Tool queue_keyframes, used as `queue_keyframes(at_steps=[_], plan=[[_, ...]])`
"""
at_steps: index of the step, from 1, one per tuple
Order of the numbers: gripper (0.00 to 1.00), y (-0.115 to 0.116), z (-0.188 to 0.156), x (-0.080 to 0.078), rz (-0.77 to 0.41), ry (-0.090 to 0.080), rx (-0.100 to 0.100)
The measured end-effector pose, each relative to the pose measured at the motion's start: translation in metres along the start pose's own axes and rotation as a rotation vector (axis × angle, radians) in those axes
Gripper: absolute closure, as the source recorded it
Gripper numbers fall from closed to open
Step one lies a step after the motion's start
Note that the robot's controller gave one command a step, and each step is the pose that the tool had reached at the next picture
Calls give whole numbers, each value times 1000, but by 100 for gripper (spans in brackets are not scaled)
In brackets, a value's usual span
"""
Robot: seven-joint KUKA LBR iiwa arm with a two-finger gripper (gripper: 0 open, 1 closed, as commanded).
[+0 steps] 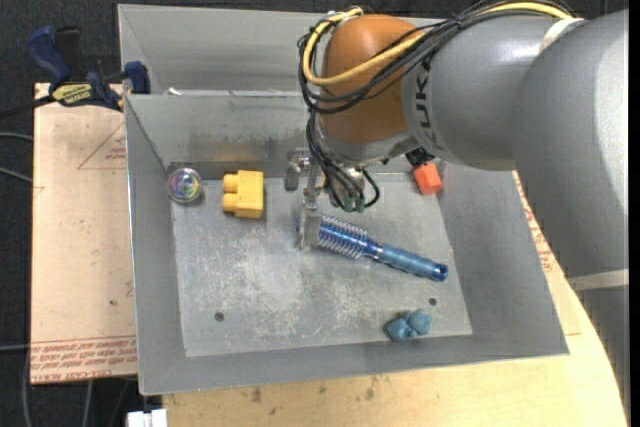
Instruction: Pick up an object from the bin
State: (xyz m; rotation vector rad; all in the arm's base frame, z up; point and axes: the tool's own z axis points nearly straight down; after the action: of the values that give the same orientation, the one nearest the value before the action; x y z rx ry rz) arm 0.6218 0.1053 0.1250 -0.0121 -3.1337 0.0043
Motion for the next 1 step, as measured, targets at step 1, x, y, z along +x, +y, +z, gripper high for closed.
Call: queue_keyframes(at_steps=[1], plan=[[0,-54,-15,13,-257,-10,-1]])
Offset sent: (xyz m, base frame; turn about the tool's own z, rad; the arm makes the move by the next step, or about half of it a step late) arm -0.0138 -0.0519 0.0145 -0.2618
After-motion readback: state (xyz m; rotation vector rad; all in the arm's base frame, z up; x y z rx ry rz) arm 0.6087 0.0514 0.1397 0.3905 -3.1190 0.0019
